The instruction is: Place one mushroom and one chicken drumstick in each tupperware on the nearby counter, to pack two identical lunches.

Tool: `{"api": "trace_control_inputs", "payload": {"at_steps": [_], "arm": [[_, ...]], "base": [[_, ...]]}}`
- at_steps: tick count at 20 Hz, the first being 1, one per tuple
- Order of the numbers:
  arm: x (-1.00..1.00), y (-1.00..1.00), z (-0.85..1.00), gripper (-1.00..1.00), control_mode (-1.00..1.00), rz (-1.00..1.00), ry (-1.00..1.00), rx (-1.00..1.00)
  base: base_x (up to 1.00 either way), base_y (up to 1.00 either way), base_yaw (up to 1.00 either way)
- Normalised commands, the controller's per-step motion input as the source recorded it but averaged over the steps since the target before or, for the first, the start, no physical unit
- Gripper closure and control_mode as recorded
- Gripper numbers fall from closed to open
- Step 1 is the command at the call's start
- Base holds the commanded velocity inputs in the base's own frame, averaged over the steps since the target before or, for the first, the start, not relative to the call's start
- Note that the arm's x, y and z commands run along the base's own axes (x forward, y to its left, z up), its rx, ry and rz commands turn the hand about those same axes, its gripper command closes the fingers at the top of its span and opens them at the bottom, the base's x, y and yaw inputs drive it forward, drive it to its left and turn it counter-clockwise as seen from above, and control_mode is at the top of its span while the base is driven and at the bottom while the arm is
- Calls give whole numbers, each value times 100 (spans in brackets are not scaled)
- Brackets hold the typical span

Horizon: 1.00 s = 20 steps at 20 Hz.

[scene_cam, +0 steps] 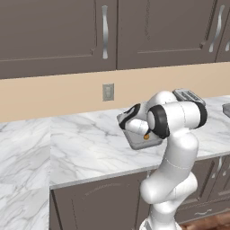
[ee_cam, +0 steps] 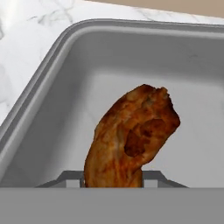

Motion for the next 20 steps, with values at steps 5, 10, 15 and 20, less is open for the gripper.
{"api": "trace_control_inputs", "payload": {"at_steps": [5,10,15,20], "arm": [[1,-6,0,-100,-100,0,0,0],[-2,-27,33,-100,-100,-3,2,0],[-45,-22,69,-100,-100,-4,6,0],[-79,-22,83,-100,-100,-2,1,0]], "base": [[0,0,0],[0,0,0],[0,0,0],[0,0,0]]}}
